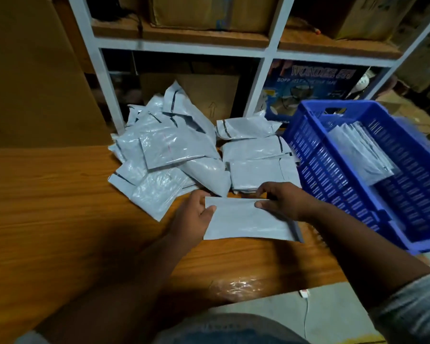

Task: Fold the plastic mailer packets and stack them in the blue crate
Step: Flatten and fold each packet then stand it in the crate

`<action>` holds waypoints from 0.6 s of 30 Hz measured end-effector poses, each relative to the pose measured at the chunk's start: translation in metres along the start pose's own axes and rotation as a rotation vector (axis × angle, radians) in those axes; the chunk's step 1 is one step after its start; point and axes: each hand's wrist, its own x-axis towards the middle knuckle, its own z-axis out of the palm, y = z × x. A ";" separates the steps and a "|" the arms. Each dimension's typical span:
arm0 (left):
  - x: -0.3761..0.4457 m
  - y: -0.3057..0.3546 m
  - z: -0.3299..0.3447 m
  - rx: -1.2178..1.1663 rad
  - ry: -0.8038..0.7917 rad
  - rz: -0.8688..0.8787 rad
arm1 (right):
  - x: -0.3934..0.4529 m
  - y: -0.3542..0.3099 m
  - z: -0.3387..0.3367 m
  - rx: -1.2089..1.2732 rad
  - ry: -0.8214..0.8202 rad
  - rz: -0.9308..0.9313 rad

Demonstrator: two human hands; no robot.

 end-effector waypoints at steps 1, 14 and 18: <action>-0.010 -0.006 0.005 0.006 0.024 -0.046 | 0.001 0.003 0.007 -0.012 0.000 0.005; -0.102 -0.025 0.015 0.642 0.197 -0.099 | -0.007 0.022 0.049 -0.080 0.106 -0.304; -0.106 -0.019 0.031 0.771 0.246 0.124 | -0.023 0.005 0.061 -0.035 0.213 -0.304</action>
